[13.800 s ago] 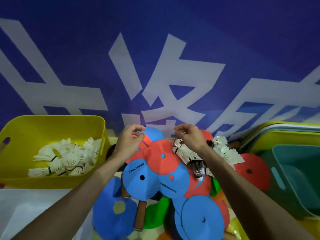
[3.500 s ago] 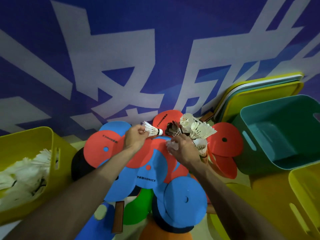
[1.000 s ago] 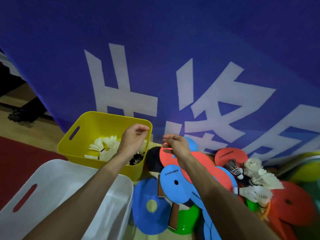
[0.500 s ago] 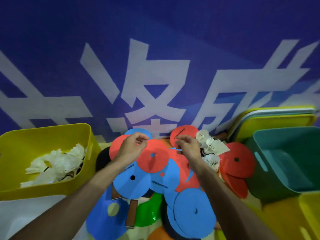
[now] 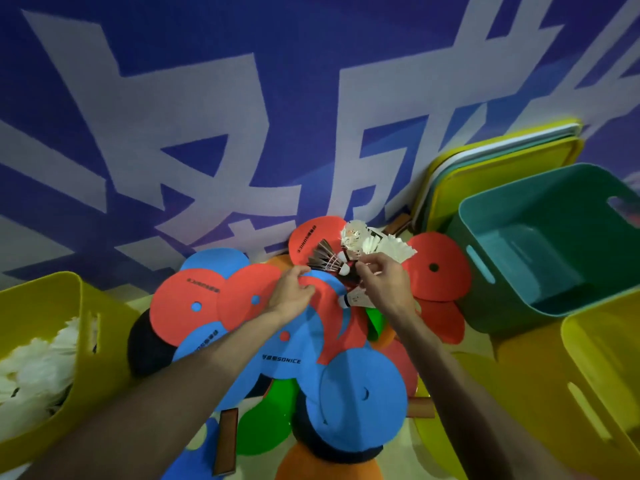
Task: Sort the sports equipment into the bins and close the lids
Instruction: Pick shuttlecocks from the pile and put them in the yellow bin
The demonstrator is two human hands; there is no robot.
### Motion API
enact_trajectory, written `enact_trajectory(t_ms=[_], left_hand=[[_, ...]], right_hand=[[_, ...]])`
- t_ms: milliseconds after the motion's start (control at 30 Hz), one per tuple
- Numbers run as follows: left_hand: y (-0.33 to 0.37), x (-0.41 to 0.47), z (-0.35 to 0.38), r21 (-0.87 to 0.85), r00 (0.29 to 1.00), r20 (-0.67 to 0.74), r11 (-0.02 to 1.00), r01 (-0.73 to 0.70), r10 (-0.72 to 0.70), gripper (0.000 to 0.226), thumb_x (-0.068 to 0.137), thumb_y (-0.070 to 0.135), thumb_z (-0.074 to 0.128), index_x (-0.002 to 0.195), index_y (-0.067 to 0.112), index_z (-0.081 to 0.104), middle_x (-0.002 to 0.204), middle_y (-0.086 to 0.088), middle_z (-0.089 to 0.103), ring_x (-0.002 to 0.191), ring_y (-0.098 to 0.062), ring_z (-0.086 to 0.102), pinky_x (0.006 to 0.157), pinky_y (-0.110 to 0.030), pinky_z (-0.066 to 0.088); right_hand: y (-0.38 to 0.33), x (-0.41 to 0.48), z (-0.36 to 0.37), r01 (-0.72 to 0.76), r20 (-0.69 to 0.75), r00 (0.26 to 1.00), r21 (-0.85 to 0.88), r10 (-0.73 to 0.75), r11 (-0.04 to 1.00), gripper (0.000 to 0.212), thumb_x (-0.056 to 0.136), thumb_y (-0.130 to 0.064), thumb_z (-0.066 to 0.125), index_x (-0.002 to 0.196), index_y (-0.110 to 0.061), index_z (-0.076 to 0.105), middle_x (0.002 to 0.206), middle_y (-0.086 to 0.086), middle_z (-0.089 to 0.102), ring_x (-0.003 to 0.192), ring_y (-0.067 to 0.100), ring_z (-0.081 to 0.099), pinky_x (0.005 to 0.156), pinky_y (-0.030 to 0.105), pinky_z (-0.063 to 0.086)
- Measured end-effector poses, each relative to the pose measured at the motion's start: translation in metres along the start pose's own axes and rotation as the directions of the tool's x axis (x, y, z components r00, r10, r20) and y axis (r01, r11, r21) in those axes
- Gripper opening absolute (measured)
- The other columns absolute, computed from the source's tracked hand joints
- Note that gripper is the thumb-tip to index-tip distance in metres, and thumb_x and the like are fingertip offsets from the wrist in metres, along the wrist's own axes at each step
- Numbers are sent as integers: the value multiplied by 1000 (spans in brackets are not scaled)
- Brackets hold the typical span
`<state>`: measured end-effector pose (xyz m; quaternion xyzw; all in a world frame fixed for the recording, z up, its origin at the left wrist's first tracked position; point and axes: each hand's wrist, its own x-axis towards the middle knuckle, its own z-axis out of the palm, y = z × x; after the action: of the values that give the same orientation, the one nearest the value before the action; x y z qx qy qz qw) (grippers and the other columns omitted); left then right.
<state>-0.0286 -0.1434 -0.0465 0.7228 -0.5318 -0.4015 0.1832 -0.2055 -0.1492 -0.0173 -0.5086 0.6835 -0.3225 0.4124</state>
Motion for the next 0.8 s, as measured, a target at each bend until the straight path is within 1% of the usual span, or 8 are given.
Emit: enact_trajectory(t_ms=[100, 133, 200, 300, 400, 533, 633, 800], left_hand=[[6, 17, 9, -13, 1000, -9, 1000, -7, 7, 58, 84, 5, 56, 140, 10, 40, 142, -9, 44, 129, -24, 44, 108, -27, 33], [8, 24, 11, -49, 1000, -15, 999, 5, -6, 62, 84, 6, 56, 142, 12, 37, 143, -8, 44, 129, -25, 45, 109, -31, 34], [11, 33, 15, -177, 997, -17, 981, 76, -81, 64, 83, 8, 58, 143, 17, 36, 137, -5, 51, 118, -29, 56, 103, -42, 44], [15, 37, 24, -272, 989, -72, 957, 103, -128, 38, 84, 9, 63, 120, 17, 55, 115, -6, 63, 96, -28, 66, 89, -42, 53], [16, 32, 25, -285, 981, -148, 955, 81, -128, 12, 83, 9, 67, 90, 18, 62, 97, -13, 70, 76, -23, 64, 79, -39, 56], [14, 20, 15, -295, 975, -196, 955, 43, -105, 9, 81, 8, 70, 82, 15, 64, 74, -2, 63, 71, -20, 60, 76, -39, 56], [10, 6, 4, -305, 972, -217, 952, 16, -86, 9, 80, 9, 72, 81, 15, 65, 69, 5, 58, 70, -19, 59, 76, -40, 56], [4, -17, -12, -318, 968, -243, 948, -25, -56, 17, 79, 12, 72, 74, 24, 62, 71, 9, 59, 69, -23, 61, 76, -40, 54]], right_hand=[[6, 4, -10, 16, -5, 1000, -43, -16, 999, 10, 87, -26, 61, 94, -22, 67, 84, -2, 70, 79, 18, 68, 76, 39, 57], [9, 5, -13, 21, -11, 1000, -54, -22, 998, 11, 88, -25, 60, 94, -21, 68, 84, -2, 69, 78, 18, 68, 76, 41, 57], [14, 5, -18, 26, -17, 999, -69, -28, 997, 12, 88, -24, 58, 95, -21, 67, 85, -1, 69, 75, 17, 68, 74, 43, 58], [16, 5, -24, 28, -26, 999, -67, -30, 997, 11, 89, -22, 56, 92, -25, 66, 85, -2, 69, 72, 16, 68, 71, 43, 59], [15, 4, -27, 28, -30, 999, -86, -31, 996, 14, 90, -19, 54, 95, -23, 67, 86, -2, 68, 72, 15, 68, 70, 41, 58], [12, -1, -26, 83, 12, 997, -189, -82, 978, 19, 90, -15, 52, 101, -15, 68, 92, 1, 70, 78, 16, 67, 71, 37, 58], [12, -7, -20, 171, 88, 985, -331, -151, 928, 19, 88, -13, 54, 101, -11, 67, 99, 7, 71, 88, 23, 66, 67, 30, 51], [10, -14, -6, 155, 202, 979, -619, -34, 770, 27, 86, -21, 51, 109, -11, 60, 110, 13, 63, 99, 33, 61, 76, 38, 50]])
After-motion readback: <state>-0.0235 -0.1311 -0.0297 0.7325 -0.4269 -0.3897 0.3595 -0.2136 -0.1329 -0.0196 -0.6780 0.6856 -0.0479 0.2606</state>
